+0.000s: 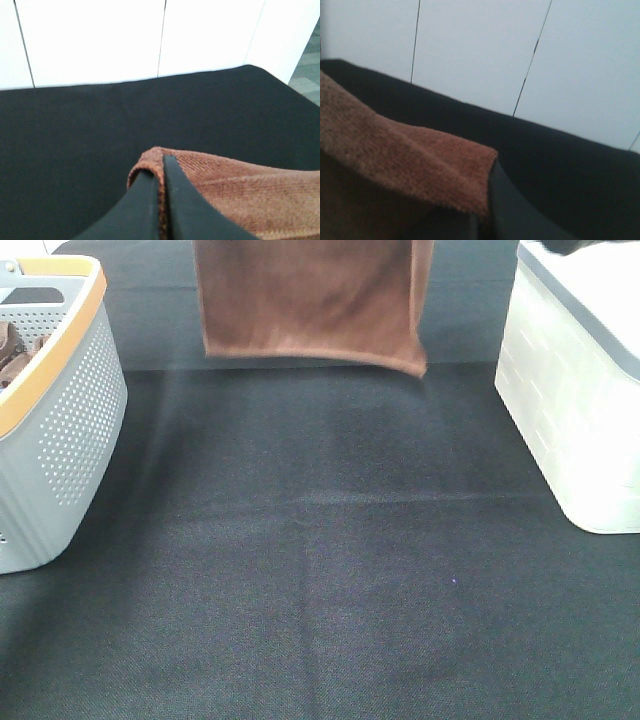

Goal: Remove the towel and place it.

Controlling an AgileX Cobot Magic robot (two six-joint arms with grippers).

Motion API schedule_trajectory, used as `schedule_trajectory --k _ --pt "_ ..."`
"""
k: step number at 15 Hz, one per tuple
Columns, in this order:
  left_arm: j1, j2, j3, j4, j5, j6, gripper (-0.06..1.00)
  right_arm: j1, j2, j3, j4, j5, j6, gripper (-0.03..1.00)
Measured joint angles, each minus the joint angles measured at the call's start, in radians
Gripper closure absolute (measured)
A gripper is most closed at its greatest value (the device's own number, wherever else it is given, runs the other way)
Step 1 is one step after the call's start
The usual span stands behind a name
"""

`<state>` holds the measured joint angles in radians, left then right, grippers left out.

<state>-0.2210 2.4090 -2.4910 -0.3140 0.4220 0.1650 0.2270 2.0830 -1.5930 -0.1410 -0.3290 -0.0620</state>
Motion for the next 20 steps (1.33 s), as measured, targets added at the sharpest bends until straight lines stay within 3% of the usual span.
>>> schedule_trajectory --k 2,10,11,13,16,20 --pt "0.000 0.040 0.000 -0.022 0.096 0.000 0.94 0.000 0.024 -0.002 0.001 0.138 0.000 0.97" --pt "0.000 0.059 -0.001 -0.043 0.740 -0.022 0.94 0.000 -0.070 -0.005 0.106 0.712 0.000 0.97" --pt "-0.002 0.059 -0.001 -0.047 0.778 -0.035 0.94 0.000 -0.092 -0.005 0.141 0.821 -0.001 0.97" --pt "-0.002 0.057 -0.001 -0.048 0.785 -0.073 0.94 0.000 -0.097 -0.005 0.189 0.944 -0.035 0.97" --pt "-0.014 0.047 -0.001 -0.038 0.787 -0.094 0.94 0.000 -0.108 -0.014 0.234 1.019 -0.076 0.97" --pt "-0.080 0.015 -0.001 0.050 0.790 -0.104 0.94 0.003 -0.108 -0.015 0.262 1.102 -0.088 0.97"
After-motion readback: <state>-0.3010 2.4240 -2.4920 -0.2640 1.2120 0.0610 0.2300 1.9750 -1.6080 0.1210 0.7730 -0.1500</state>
